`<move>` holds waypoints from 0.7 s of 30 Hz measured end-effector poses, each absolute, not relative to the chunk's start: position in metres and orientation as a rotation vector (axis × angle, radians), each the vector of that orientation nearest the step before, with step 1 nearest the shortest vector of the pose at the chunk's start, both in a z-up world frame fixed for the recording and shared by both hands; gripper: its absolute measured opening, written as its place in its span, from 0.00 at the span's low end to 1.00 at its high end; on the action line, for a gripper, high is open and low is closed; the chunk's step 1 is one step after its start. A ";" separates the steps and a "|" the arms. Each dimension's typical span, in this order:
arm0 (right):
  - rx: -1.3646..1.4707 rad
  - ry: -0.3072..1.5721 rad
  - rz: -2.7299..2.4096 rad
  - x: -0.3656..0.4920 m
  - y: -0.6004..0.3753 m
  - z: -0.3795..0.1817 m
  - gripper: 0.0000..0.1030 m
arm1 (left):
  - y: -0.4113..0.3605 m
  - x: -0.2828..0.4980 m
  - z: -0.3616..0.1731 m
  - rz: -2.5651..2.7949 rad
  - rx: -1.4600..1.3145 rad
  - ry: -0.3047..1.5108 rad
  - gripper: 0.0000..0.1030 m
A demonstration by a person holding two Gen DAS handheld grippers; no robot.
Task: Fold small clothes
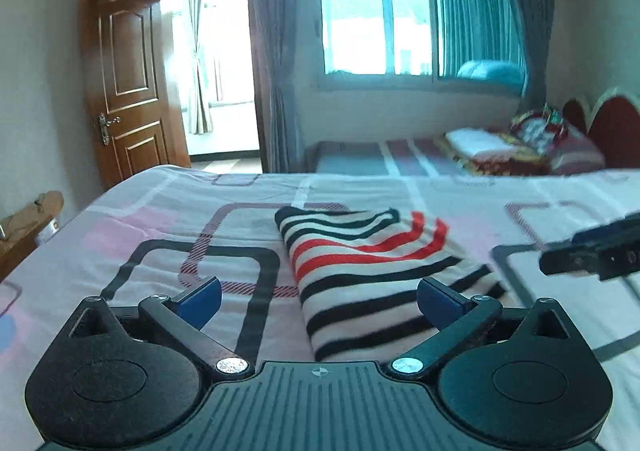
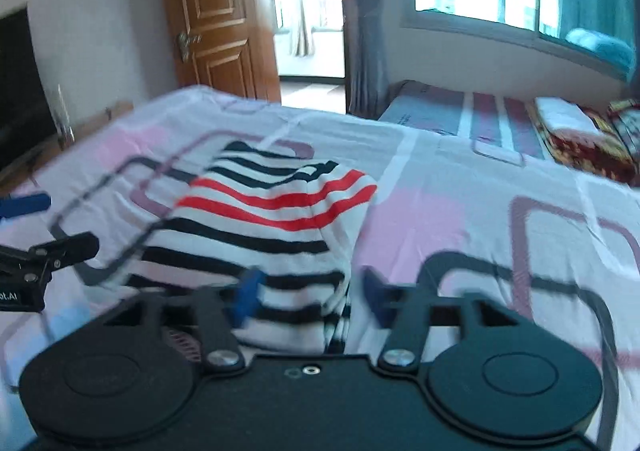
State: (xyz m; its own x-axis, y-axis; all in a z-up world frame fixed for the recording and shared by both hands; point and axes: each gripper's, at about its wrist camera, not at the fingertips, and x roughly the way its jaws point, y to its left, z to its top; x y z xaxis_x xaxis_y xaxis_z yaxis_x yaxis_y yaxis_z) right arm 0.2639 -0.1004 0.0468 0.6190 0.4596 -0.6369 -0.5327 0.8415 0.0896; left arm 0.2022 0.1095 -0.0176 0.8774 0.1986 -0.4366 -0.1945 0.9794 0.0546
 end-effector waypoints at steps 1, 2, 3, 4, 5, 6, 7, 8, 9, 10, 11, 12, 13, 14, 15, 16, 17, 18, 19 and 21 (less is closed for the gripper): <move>-0.105 0.695 0.572 0.250 -0.107 0.053 0.76 | 0.110 0.189 -0.013 0.194 -0.008 0.460 1.00; -0.104 0.695 0.560 0.238 -0.111 0.059 0.82 | 0.109 0.177 -0.008 0.194 -0.027 0.466 1.00; -0.094 0.698 0.547 0.226 -0.116 0.064 0.89 | 0.108 0.165 -0.004 0.193 -0.049 0.474 1.00; -0.075 0.694 0.536 0.212 -0.122 0.070 0.92 | 0.109 0.156 0.000 0.185 -0.070 0.482 1.00; -0.061 0.687 0.524 0.202 -0.125 0.074 0.96 | 0.107 0.148 0.003 0.181 -0.088 0.488 1.00; -0.048 0.682 0.504 0.191 -0.128 0.079 0.98 | 0.105 0.139 0.005 0.187 -0.100 0.493 1.00; -0.037 0.677 0.492 0.182 -0.130 0.083 0.98 | 0.102 0.131 0.007 0.192 -0.101 0.497 1.00; -0.023 0.670 0.483 0.173 -0.131 0.087 0.99 | 0.099 0.125 0.008 0.187 -0.097 0.504 1.00; -0.016 0.668 0.474 0.166 -0.131 0.090 0.99 | 0.095 0.118 0.009 0.184 -0.091 0.509 1.00; -0.022 0.664 0.466 0.157 -0.129 0.093 0.99 | 0.092 0.114 0.008 0.188 -0.083 0.512 1.00; -0.038 0.657 0.461 0.150 -0.125 0.095 0.99 | 0.089 0.109 0.008 0.186 -0.074 0.514 1.00; -0.064 0.645 0.454 0.143 -0.122 0.096 0.99 | 0.087 0.104 0.007 0.177 -0.069 0.517 1.00; -0.087 0.631 0.442 0.136 -0.118 0.097 0.99 | 0.085 0.101 0.006 0.171 -0.063 0.527 1.00; -0.105 0.620 0.427 0.130 -0.116 0.097 0.99 | 0.084 0.097 0.005 0.167 -0.059 0.536 1.00; -0.111 0.615 0.425 0.125 -0.113 0.098 0.99 | 0.083 0.094 0.005 0.165 -0.058 0.539 1.00; -0.109 0.617 0.434 0.120 -0.112 0.098 0.99 | 0.083 0.090 0.005 0.163 -0.059 0.539 1.00; -0.105 0.617 0.435 0.115 -0.112 0.098 0.99 | 0.084 0.087 0.005 0.158 -0.059 0.541 1.00; -0.106 0.615 0.434 0.111 -0.110 0.098 0.99 | 0.084 0.084 0.006 0.147 -0.062 0.540 1.00; -0.111 0.614 0.434 0.108 -0.110 0.097 0.99 | 0.085 0.084 0.006 0.140 -0.063 0.540 1.00; -0.119 0.614 0.434 0.101 -0.108 0.096 0.99 | 0.085 0.079 0.009 0.131 -0.062 0.534 1.00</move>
